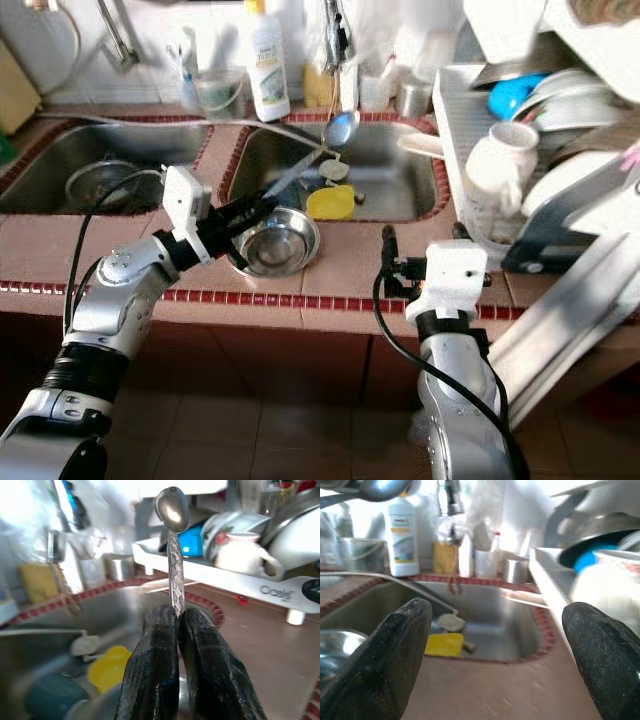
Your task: Kitchen organization
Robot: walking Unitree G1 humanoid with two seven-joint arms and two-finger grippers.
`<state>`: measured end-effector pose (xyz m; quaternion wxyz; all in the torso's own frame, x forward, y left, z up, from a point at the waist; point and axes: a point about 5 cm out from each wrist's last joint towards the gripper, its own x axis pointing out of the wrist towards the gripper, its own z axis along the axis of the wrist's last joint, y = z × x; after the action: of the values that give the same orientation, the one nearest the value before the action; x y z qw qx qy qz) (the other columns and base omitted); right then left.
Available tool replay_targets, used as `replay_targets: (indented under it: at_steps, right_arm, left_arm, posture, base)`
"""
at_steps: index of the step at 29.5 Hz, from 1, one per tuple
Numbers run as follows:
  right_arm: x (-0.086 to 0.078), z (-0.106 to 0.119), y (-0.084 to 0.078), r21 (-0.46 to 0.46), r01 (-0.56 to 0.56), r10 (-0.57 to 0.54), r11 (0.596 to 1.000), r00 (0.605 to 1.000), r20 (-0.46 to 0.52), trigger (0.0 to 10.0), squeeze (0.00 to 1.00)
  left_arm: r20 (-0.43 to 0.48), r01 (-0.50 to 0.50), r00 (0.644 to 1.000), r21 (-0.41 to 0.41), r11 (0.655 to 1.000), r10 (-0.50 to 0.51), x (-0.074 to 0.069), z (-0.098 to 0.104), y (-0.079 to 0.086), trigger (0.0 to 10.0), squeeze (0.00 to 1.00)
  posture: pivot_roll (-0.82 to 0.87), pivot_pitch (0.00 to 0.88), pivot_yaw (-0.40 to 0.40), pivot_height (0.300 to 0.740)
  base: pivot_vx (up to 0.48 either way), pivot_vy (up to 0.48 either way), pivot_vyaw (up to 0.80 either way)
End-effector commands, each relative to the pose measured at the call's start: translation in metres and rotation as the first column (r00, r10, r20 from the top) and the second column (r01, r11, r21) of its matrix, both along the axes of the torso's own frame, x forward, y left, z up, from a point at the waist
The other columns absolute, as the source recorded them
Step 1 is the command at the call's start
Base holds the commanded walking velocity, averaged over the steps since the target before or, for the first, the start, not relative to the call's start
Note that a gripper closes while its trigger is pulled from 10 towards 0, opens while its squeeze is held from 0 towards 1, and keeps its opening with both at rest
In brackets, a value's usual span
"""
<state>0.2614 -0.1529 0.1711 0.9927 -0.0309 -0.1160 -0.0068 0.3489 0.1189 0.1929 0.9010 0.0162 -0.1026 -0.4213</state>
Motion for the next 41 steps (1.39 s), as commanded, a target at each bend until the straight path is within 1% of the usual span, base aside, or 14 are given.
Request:
replay_targets:
  at_steps: [1,8,11,23,24,27,29,30,31,32,40,41]
  right_arm:
    - [0.001,0.000,0.005,0.014,-0.017,0.017,1.000,1.000,-0.007,10.0,0.00]
    - [0.001,-0.002,0.004,0.031,-0.010,0.010,0.999,1.000,-0.020,10.0,0.00]
    - [0.000,-0.001,0.005,0.013,-0.010,0.011,1.000,1.000,-0.014,10.0,0.00]
    - [-0.001,-0.003,0.007,0.015,-0.021,0.021,1.000,0.999,-0.029,10.0,0.00]
    - [-0.002,-0.004,0.007,0.016,-0.024,0.024,1.000,0.999,-0.033,10.0,0.00]
    - [-0.002,-0.004,0.008,0.015,-0.033,0.034,0.999,0.999,-0.039,10.0,0.00]
    - [-0.003,-0.005,0.011,0.014,-0.053,0.054,0.998,0.998,-0.044,10.0,0.00]
    - [-0.003,-0.005,0.011,0.014,-0.053,0.054,0.998,0.998,-0.044,10.0,0.00]
    - [-0.005,-0.006,0.015,0.018,-0.080,0.080,0.997,0.995,-0.055,10.0,0.00]
    - [-0.006,-0.007,0.019,0.016,-0.108,0.109,0.994,0.992,-0.062,10.0,0.00]
    - [-0.013,-0.010,0.030,0.040,-0.187,0.190,0.982,0.978,-0.083,10.0,0.00]
    - [-0.015,-0.011,0.033,0.046,-0.217,0.220,0.975,0.971,-0.092,10.0,0.00]
  left_arm:
    - [0.001,-0.023,1.000,0.009,1.000,0.023,0.001,0.002,0.008,10.0,0.00]
    - [-0.001,-0.026,1.000,0.011,1.000,0.026,0.001,0.002,0.009,10.0,0.00]
    - [-0.001,-0.028,1.000,0.011,1.000,0.028,0.001,0.003,0.009,10.0,0.00]
    - [-0.006,-0.042,0.999,0.009,0.999,0.042,0.003,0.003,0.011,10.0,0.00]
    - [-0.005,-0.061,0.998,0.009,0.998,0.061,0.004,0.004,0.011,10.0,0.00]
    - [-0.018,-0.077,0.997,-0.005,0.997,0.077,0.005,0.004,0.011,10.0,0.00]
    - [-0.006,-0.109,0.994,0.018,0.994,0.109,0.008,0.004,0.012,10.0,0.00]
    - [-0.006,-0.109,0.994,0.018,0.994,0.109,0.008,0.004,0.012,10.0,0.00]
    - [-0.006,-0.117,0.993,0.023,0.993,0.118,0.009,0.005,0.012,10.0,0.00]
    - [-0.007,-0.119,0.993,0.023,0.993,0.119,0.010,0.006,0.013,10.0,0.00]
    - [-0.001,-0.134,0.991,0.065,0.989,0.134,0.011,0.004,0.020,10.0,0.00]
    - [-0.001,-0.135,0.991,0.076,0.988,0.135,0.010,0.002,0.022,10.0,0.00]
  posture:
    - [-0.19,0.112,0.064,0.740]
    - [-0.19,0.120,0.065,0.740]
    - [-0.19,0.124,0.066,0.740]
    - [-0.19,0.132,0.069,0.740]
    - [-0.19,0.131,0.070,0.740]
    - [-0.20,0.132,0.070,0.740]
    - [-0.20,0.133,0.071,0.740]
    - [-0.20,0.133,0.071,0.740]
    - [-0.20,0.134,0.071,0.740]
    - [-0.20,0.134,0.070,0.740]
    - [-0.20,0.140,0.069,0.740]
    - [-0.20,0.142,0.069,0.740]
  base:
    - [0.326,0.000,0.00]
    - [0.328,0.000,-0.70]
    - [0.328,0.000,0.00]
    - [0.316,0.000,0.00]
    - [0.000,0.000,0.00]
    - [0.000,0.000,0.00]
    - [0.000,0.000,0.00]
    - [0.000,0.000,0.00]
    - [0.000,0.000,0.00]
    - [0.000,0.000,0.00]
    - [0.000,0.000,0.00]
    - [0.000,0.000,0.00]
